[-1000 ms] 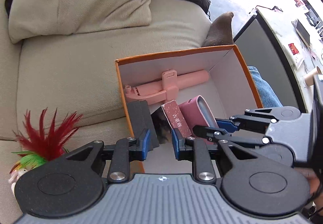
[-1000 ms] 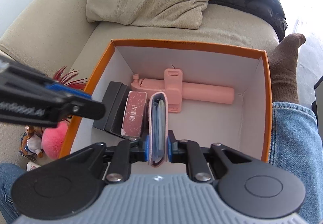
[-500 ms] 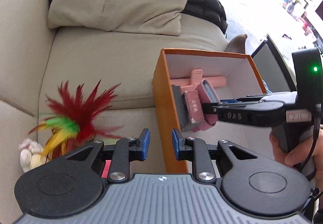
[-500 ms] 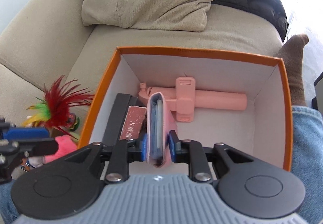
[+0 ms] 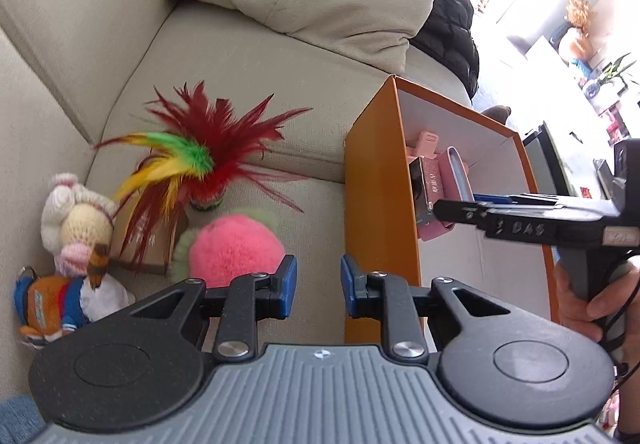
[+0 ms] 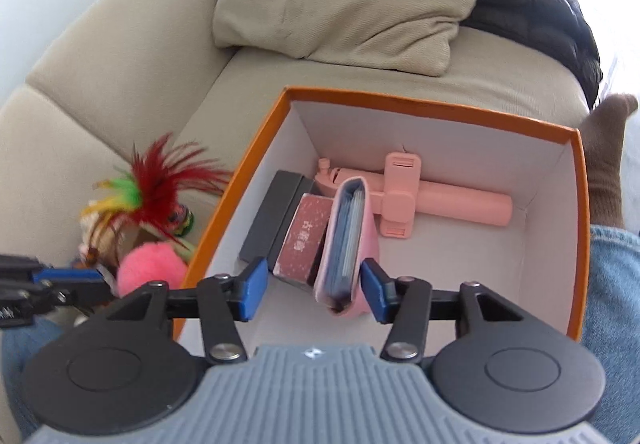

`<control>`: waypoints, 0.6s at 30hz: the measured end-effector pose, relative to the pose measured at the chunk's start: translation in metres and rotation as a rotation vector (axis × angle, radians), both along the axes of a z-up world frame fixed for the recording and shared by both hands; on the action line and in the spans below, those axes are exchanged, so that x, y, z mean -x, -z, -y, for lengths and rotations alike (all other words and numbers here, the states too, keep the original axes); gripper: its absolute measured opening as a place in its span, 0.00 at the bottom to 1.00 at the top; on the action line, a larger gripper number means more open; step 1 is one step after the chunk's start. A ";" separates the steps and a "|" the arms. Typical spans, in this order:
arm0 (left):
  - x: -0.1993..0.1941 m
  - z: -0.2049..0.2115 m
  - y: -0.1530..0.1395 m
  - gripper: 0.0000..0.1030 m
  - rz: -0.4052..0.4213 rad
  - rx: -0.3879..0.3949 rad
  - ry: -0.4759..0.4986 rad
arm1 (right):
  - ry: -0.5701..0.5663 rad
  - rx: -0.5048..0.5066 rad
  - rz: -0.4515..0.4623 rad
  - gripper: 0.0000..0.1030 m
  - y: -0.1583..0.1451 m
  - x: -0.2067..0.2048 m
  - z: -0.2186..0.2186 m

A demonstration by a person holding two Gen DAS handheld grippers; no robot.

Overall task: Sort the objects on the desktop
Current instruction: 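Release the card deck into the shoebox with the left tool while the right tool lowers and releases the wallet, then withdraw both tools from the shoebox toward the white lotion tube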

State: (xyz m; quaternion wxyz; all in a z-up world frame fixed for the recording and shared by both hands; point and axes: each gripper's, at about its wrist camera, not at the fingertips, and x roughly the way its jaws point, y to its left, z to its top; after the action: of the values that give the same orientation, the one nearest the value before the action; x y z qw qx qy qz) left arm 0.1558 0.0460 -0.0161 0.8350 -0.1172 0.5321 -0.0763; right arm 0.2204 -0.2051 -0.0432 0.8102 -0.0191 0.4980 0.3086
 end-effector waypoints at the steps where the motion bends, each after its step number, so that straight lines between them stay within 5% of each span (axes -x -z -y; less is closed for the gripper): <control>1: 0.002 -0.001 0.001 0.25 -0.001 0.007 -0.005 | -0.016 0.032 0.023 0.51 0.003 0.003 -0.004; 6: 0.007 -0.004 0.005 0.26 -0.012 0.024 -0.011 | -0.066 0.134 0.098 0.45 0.020 0.011 -0.020; 18: 0.009 -0.010 0.012 0.26 -0.022 0.045 -0.025 | -0.044 0.122 0.102 0.41 0.028 -0.001 -0.019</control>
State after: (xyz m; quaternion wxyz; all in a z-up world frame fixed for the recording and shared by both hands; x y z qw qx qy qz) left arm 0.1470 0.0556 -0.0282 0.8272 -0.1435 0.5378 -0.0767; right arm 0.2212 -0.1861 -0.0711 0.8249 -0.0952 0.4732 0.2940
